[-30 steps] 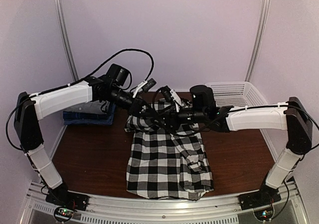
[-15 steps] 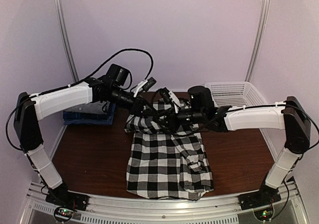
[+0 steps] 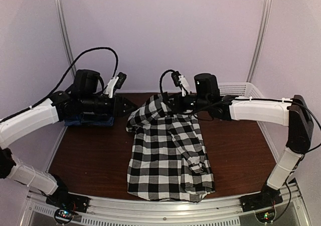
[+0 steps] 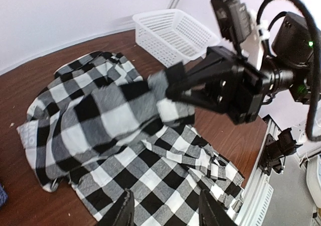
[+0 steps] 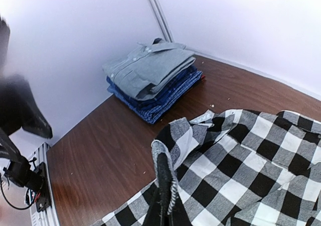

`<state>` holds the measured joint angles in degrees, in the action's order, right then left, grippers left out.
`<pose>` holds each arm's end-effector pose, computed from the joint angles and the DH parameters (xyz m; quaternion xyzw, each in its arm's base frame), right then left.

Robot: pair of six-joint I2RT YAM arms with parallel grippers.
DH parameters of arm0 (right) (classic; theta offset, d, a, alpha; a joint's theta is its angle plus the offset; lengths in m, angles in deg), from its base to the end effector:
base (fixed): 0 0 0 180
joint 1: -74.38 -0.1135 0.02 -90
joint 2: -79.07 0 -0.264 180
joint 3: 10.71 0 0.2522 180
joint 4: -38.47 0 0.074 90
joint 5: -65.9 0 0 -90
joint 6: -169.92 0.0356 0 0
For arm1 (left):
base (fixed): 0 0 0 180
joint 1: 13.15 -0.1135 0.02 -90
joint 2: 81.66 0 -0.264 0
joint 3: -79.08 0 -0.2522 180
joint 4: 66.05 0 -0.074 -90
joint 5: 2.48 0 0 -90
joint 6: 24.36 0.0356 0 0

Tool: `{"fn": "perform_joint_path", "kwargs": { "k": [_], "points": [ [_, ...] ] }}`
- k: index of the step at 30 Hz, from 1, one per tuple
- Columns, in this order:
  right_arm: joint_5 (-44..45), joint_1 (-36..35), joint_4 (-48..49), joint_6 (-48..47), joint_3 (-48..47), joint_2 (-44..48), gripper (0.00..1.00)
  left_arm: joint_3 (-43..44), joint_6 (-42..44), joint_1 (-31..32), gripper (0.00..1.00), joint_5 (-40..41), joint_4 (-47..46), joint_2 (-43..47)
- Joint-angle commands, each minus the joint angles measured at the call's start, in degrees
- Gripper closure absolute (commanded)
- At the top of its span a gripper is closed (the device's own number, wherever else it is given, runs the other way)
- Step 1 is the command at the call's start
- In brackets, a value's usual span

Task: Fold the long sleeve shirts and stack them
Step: Pass from the left arm to the right, then pick up the 1/3-folded shirt from the center of the board.

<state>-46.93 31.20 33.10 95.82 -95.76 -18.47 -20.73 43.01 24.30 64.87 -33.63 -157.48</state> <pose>0.2841 0.2855 0.2879 -0.3001 0.7425 0.4237 0.4232 0.2307 -0.1940 0.3384 0.2086 0.8206 -0.3984 0.3526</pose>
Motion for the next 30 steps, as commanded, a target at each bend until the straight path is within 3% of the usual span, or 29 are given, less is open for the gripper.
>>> {"fn": "perform_joint_path", "kwargs": {
  "k": [1,9,14,21,30],
  "points": [
    [2.3,2.7,-0.5,3.0,-4.4,-1.1,1.00,-7.1,-9.2,0.2,0.55,10.4,2.6,5.0],
    [2.2,5.4,-1.4,3.5,-8.6,-2.3,1.00,-20.3,-22.1,0.5,0.56,12.0,8.9,12.7],
    [3.3,7.3,-2.0,2.2,-9.7,-0.6,1.00,-27.5,-28.3,4.9,0.56,12.4,9.1,14.8],
    [4.0,11.0,-3.7,1.4,-11.9,1.6,1.00,-31.2,-35.0,13.8,0.56,14.0,7.8,11.1],
    [4.6,12.6,-5.2,0.4,-13.2,4.0,1.00,-32.0,-40.4,20.2,0.57,15.4,6.1,5.1]
  ]
}}
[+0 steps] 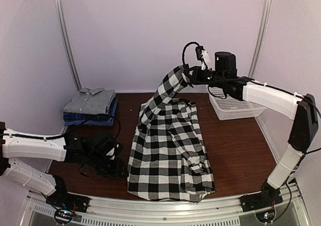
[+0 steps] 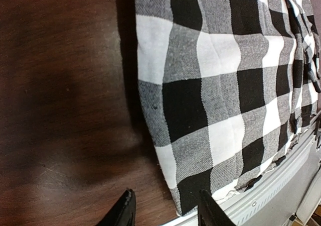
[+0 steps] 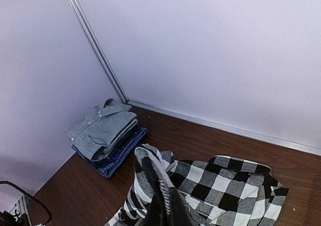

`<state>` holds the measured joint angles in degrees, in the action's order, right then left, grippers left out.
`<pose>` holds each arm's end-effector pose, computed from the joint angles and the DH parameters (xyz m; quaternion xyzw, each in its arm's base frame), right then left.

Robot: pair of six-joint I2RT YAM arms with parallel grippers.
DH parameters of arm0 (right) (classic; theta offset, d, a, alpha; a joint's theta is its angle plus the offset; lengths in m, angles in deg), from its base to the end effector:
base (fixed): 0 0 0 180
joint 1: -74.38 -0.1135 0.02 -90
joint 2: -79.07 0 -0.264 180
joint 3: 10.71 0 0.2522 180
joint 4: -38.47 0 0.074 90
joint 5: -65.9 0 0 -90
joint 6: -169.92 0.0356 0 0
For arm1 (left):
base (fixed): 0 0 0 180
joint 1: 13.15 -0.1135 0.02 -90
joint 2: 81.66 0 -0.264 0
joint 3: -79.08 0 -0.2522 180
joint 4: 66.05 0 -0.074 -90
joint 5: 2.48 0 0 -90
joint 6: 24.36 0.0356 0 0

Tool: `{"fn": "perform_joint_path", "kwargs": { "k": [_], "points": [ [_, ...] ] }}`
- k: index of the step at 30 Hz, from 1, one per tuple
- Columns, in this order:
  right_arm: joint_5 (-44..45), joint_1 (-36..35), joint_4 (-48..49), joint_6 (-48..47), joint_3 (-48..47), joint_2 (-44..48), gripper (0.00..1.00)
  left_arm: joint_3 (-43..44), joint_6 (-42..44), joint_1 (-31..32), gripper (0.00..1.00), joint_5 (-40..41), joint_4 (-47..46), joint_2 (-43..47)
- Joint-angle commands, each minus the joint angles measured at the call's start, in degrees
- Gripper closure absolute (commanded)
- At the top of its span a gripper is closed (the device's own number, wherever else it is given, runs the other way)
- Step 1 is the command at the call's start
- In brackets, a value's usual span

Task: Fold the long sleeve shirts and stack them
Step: Pick up the 1/3-folded shirt from the center of the board, then fold the 1/3-folded shirt at the center of the board.

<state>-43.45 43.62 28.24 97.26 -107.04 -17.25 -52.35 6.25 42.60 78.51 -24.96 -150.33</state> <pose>0.3438 0.2184 0.3569 -0.1954 0.7386 0.3754 0.5248 0.1155 -0.1795 0.1771 -0.0111 0.9657 -0.2501 0.0688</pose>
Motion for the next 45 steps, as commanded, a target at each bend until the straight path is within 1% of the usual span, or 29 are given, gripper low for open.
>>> {"fn": "perform_joint_path", "kwargs": {
  "k": [1,7,13,14,15,18,19,23,27,30,37,41,45],
  "points": [
    [1.3,0.3,-0.4,-1.1,-1.9,3.1,1.00,-0.2,-4.0,2.4,0.57,1.9,-2.5,-2.7],
    [1.5,0.7,-1.1,-1.6,-2.2,4.2,1.00,0.9,-5.4,5.8,0.58,2.6,-3.9,-7.2],
    [1.2,0.8,-1.6,-2.0,-2.0,4.7,1.00,0.9,-6.8,7.3,0.66,3.0,-5.3,-9.1],
    [1.2,0.9,-1.8,-2.0,-2.0,4.7,1.00,1.1,-6.9,7.5,0.69,3.0,-5.6,-9.4],
    [1.2,0.9,-1.9,-2.0,-2.0,4.8,1.00,1.4,-7.0,7.7,0.74,3.0,-5.7,-9.6],
    [1.1,1.0,-1.9,-2.2,-2.0,5.1,1.00,2.5,-7.0,8.3,0.91,3.4,-5.7,-9.5],
    [1.3,1.0,-2.0,-2.3,-2.1,5.2,1.00,2.8,-7.0,8.4,1.00,3.6,-5.6,-9.2],
    [2.5,1.2,-3.1,-3.3,-2.6,5.6,1.00,5.6,-5.9,9.1,1.00,4.3,-4.0,-8.4],
    [4.7,1.9,-5.3,-4.3,-3.3,6.0,1.00,10.9,-3.0,10.4,1.00,5.4,-0.2,-9.9],
    [7.0,2.6,-7.0,-5.2,-3.4,6.8,1.00,15.7,0.0,11.2,1.00,4.9,1.1,-12.3],
    [13.4,4.8,-11.5,-8.9,-2.9,9.3,1.00,25.3,6.9,12.6,1.00,1.1,2.1,-20.0],
    [17.0,5.8,-13.9,-10.7,-1.7,10.7,1.00,31.0,11.0,13.5,1.00,-0.9,3.9,-25.0],
    [18.6,6.8,-14.3,-11.1,0.9,12.6,1.00,34.5,13.8,14.2,1.00,-3.9,4.4,-28.9]
  ]
}}
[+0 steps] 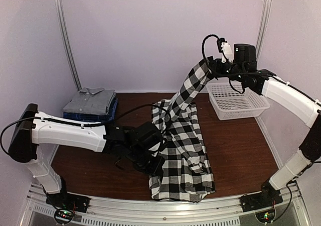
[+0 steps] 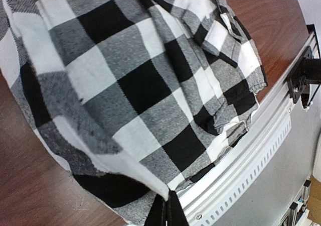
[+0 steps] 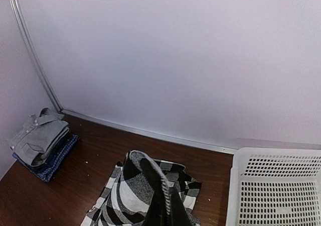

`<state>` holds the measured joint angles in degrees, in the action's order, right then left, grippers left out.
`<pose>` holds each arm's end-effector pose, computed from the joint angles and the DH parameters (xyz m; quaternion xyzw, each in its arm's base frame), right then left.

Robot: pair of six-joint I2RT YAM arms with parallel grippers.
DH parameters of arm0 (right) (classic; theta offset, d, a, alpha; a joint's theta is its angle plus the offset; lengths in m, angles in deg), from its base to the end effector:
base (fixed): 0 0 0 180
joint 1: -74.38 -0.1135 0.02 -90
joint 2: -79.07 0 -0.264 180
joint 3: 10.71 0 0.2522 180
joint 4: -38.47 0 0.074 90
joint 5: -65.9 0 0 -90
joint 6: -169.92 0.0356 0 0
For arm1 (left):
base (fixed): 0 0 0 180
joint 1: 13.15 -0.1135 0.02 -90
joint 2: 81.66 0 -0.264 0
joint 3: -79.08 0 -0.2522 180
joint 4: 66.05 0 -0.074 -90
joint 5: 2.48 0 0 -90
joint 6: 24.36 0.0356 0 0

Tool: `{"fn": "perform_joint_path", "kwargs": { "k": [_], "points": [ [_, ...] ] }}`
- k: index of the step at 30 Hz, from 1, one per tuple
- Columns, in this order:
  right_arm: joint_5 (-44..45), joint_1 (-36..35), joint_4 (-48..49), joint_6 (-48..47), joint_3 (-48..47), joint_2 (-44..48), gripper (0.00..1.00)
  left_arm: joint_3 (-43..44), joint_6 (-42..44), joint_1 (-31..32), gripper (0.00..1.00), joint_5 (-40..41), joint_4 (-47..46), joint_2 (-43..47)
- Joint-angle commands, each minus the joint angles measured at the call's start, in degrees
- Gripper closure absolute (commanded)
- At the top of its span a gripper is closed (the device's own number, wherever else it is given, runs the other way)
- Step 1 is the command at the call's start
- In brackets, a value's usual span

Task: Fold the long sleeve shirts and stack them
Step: Fold the 1/3-folded shirt at the center of the board.

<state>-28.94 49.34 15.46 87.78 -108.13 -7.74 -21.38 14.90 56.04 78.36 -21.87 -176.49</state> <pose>0.3250 0.1551 0.4000 -0.1425 0.7660 0.2088 0.5911 0.1158 -0.3207 0.2160 0.1749 0.9458 -0.2658 0.0647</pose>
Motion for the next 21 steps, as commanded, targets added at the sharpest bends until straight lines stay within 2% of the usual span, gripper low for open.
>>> {"fn": "perform_joint_path", "kwargs": {
  "k": [1,21],
  "points": [
    [4.3,1.1,-1.6,-1.6,2.6,3.4,1.00,4.2,5.8,0.9,1.00,-4.4,1.2,-3.7],
    [2.6,1.1,-3.8,-0.6,1.9,2.1,1.00,12.9,11.7,1.0,1.00,-12.2,1.2,-15.7]
  ]
}}
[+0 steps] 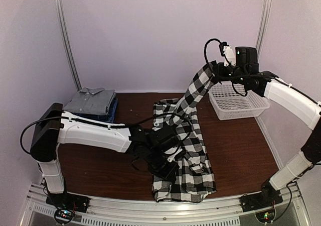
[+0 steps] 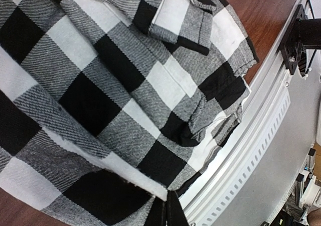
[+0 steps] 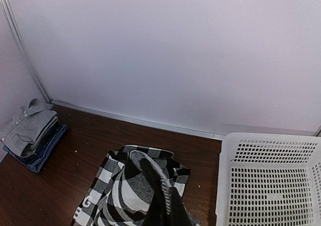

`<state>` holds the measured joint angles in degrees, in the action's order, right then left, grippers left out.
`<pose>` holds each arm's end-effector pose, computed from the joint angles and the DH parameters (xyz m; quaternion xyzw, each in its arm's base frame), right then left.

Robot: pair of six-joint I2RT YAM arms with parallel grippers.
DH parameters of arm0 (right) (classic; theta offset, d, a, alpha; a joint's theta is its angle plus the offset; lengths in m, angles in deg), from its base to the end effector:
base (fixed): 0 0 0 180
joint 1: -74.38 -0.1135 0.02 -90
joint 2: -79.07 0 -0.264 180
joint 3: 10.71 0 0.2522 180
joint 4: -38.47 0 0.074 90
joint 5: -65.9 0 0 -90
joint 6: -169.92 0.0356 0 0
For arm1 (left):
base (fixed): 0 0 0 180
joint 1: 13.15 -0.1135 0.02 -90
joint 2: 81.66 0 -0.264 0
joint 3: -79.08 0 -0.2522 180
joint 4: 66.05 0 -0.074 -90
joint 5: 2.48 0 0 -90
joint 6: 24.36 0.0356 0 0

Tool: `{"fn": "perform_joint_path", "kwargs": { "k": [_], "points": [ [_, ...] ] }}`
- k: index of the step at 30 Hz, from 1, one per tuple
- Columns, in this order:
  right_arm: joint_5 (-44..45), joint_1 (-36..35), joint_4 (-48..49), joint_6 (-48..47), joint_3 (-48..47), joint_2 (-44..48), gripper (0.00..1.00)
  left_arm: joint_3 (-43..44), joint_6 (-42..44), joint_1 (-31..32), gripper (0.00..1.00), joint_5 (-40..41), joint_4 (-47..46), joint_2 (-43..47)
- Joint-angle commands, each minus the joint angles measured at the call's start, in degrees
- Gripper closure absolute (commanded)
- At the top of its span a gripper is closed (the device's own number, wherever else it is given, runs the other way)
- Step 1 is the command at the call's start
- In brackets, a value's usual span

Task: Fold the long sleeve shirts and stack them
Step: Fold the 1/3-folded shirt at the center of the board.

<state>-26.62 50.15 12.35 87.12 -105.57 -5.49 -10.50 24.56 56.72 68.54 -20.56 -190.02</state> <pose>0.3172 0.1445 0.3915 -0.1312 0.7867 0.1802 0.5756 0.1238 -0.3713 0.1901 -0.2753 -0.9204 0.2777 0.0037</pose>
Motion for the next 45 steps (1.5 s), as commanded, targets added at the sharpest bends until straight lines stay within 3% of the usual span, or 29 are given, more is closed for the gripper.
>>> {"fn": "perform_joint_path", "kwargs": {
  "k": [1,5,13,20,24,31,36,45],
  "points": [
    [-0.1,0.3,-1.1,0.2,-0.7,-0.2,1.00,2.3,2.2,0.3,1.00,-2.6,-0.1,-2.7],
    [-1.9,0.3,-3.0,1.4,-0.7,-0.2,1.00,2.4,2.5,0.3,0.94,-3.6,-1.5,-4.3],
    [-4.9,0.2,-7.8,4.3,1.2,1.8,0.99,2.5,3.3,0.3,0.63,-4.9,-4.7,-4.8],
    [-3.1,0.2,-11.5,4.0,-0.1,2.6,0.98,5.1,4.0,-1.2,0.48,-5.5,-5.6,0.0],
    [0.6,0.2,-13.7,3.5,-1.8,2.2,0.97,4.2,3.9,-5.1,0.47,-3.3,-5.6,5.1],
    [-0.1,0.2,-17.2,4.7,-4.9,1.7,0.96,3.4,3.3,-19.4,0.53,-0.9,-8.7,7.0],
    [-2.4,0.0,-18.2,5.6,-3.2,3.3,0.96,10.3,5.5,-24.4,0.56,-1.7,-10.7,-0.5],
    [-5.1,-0.8,-18.8,7.5,1.7,6.9,0.95,23.7,6.0,-27.8,0.64,-2.4,-12.2,-17.3]
  ]
}}
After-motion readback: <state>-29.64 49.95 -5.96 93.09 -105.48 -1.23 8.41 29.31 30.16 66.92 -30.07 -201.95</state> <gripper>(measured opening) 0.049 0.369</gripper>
